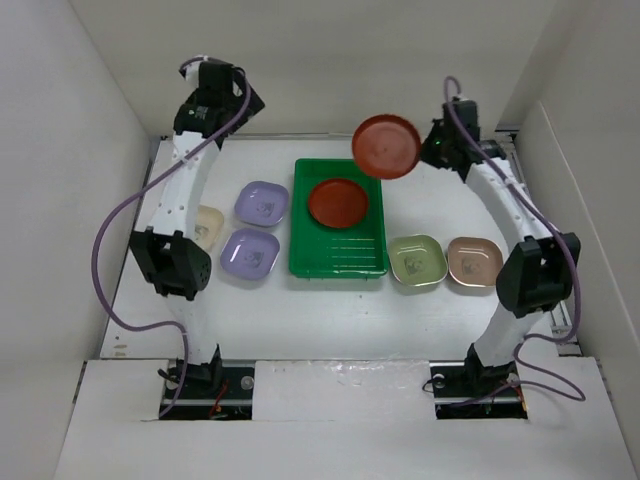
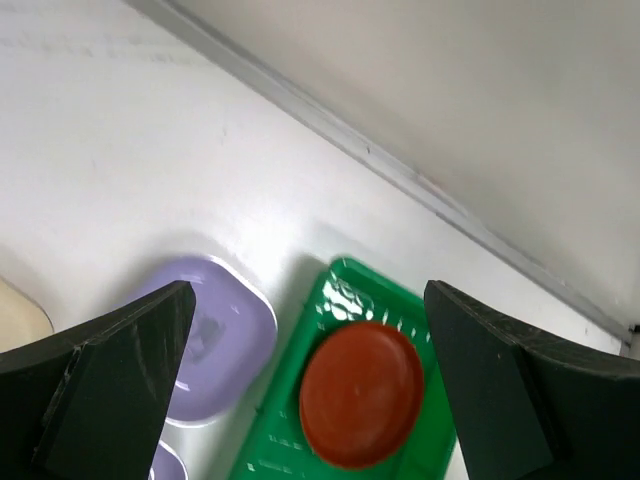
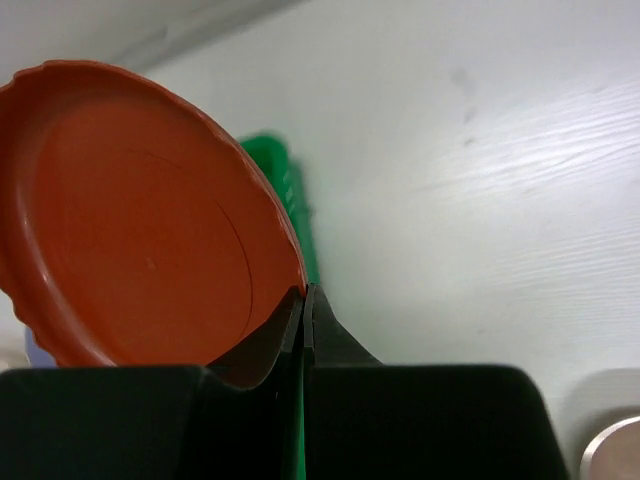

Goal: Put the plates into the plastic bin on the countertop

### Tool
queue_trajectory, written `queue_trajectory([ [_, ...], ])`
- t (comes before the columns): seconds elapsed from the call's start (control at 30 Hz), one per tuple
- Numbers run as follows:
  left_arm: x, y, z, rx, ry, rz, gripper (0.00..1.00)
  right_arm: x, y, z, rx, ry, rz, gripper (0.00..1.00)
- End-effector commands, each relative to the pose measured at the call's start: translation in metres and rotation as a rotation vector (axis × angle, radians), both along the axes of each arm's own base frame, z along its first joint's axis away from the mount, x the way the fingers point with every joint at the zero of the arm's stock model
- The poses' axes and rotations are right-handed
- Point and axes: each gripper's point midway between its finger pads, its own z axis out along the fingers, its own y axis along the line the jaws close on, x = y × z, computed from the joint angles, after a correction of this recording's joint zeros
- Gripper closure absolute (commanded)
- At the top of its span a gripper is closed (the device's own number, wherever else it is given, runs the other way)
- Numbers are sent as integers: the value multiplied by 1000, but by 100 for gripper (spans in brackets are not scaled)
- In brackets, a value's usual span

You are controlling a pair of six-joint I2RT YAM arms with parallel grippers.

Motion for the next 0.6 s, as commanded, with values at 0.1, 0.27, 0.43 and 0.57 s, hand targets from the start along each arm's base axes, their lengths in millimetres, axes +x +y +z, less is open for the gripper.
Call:
queue_trajectory([
  [0.1, 24, 64, -15, 45, 54, -57, 0, -13, 104, -70, -47, 110, 259, 100],
  [0.27, 33, 92, -49, 116, 113, -51, 0, -4, 139, -102, -76, 141, 302, 100],
  [0.43, 29, 99, -92, 155, 208, -38, 0, 4, 143, -122, -80, 165, 305, 100],
  [0.57, 27, 96, -110, 151, 223, -62, 0, 8, 143, -128, -87, 171, 298, 93],
])
